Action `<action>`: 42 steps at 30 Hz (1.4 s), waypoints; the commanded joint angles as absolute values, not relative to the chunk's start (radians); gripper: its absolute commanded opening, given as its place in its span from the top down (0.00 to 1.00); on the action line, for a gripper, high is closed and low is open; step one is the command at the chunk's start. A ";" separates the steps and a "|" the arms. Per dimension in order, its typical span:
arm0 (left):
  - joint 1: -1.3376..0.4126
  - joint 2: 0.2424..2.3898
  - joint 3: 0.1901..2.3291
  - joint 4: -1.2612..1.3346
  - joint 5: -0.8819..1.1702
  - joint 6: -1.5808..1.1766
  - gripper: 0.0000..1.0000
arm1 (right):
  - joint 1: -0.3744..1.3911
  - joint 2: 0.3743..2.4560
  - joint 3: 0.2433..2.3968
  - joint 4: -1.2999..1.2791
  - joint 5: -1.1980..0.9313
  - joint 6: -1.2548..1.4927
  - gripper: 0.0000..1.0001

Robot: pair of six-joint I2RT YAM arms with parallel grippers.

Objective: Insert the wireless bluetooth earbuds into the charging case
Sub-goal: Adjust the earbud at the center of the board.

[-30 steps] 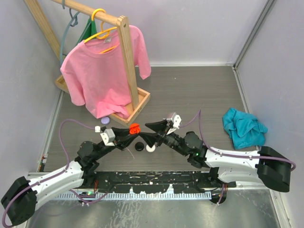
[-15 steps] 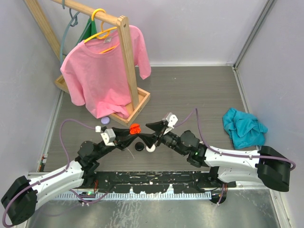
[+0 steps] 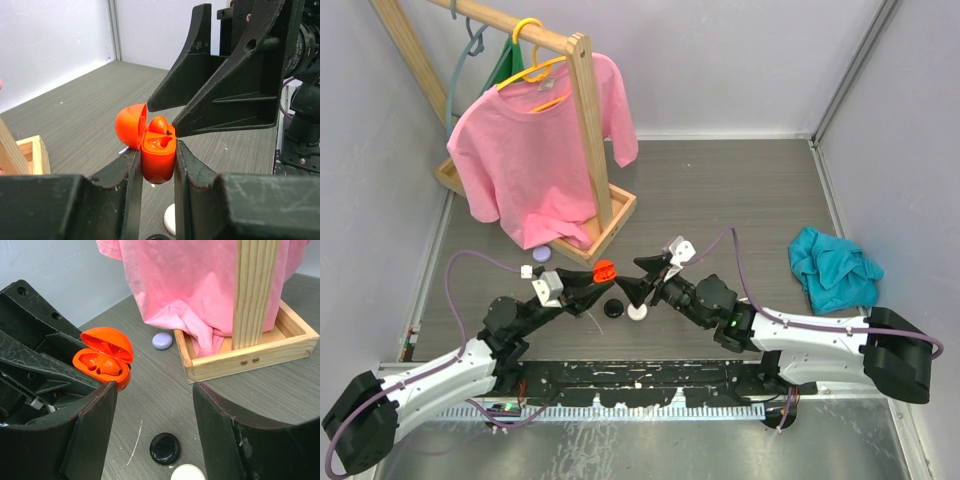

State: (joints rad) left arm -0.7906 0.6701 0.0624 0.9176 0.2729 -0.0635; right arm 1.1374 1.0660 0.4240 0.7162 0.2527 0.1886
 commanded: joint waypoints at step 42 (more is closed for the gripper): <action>-0.791 0.707 0.117 0.906 0.233 -0.035 1.00 | 0.744 1.477 0.766 -0.114 0.174 0.337 0.53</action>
State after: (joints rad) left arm -0.7898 0.7197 0.0784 0.8585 0.2459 -0.0402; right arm 0.7441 1.4559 0.7185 -0.1509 0.1596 0.3428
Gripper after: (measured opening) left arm 0.259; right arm 0.483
